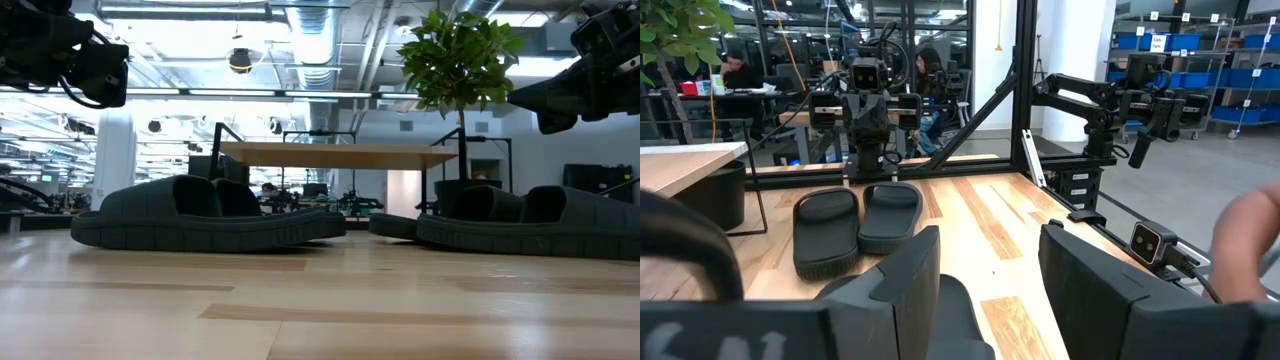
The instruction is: Pick and place slides into the shelf
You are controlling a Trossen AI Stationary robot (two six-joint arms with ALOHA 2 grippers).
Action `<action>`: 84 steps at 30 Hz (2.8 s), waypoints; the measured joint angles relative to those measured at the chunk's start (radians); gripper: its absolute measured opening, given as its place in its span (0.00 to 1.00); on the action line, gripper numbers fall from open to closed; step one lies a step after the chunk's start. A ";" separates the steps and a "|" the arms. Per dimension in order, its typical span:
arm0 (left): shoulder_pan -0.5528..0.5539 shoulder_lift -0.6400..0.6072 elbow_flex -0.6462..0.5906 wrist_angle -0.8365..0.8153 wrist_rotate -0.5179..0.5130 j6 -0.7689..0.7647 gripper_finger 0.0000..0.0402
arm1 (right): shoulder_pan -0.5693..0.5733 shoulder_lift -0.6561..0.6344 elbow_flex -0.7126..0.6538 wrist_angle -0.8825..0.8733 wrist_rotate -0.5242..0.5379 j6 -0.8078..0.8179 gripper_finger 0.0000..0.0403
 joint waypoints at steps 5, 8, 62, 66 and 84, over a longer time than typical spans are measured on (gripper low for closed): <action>0.000 -0.001 0.000 0.068 -0.002 -0.030 0.40 | 0.000 0.000 0.000 0.000 0.000 0.000 0.00; 0.000 0.000 0.000 0.061 -0.002 -0.006 0.40 | 0.000 0.000 0.000 0.000 0.000 0.000 0.00; 0.006 0.197 0.111 0.233 -0.784 -0.141 0.40 | 0.000 0.000 0.000 0.000 0.000 0.000 0.00; 0.036 0.266 0.112 0.141 -0.786 -0.331 0.40 | 0.000 0.000 0.000 0.000 0.000 0.000 0.00; 0.192 0.439 0.114 -0.111 -0.250 -0.584 0.40 | 0.000 0.000 0.000 0.000 0.000 0.000 0.00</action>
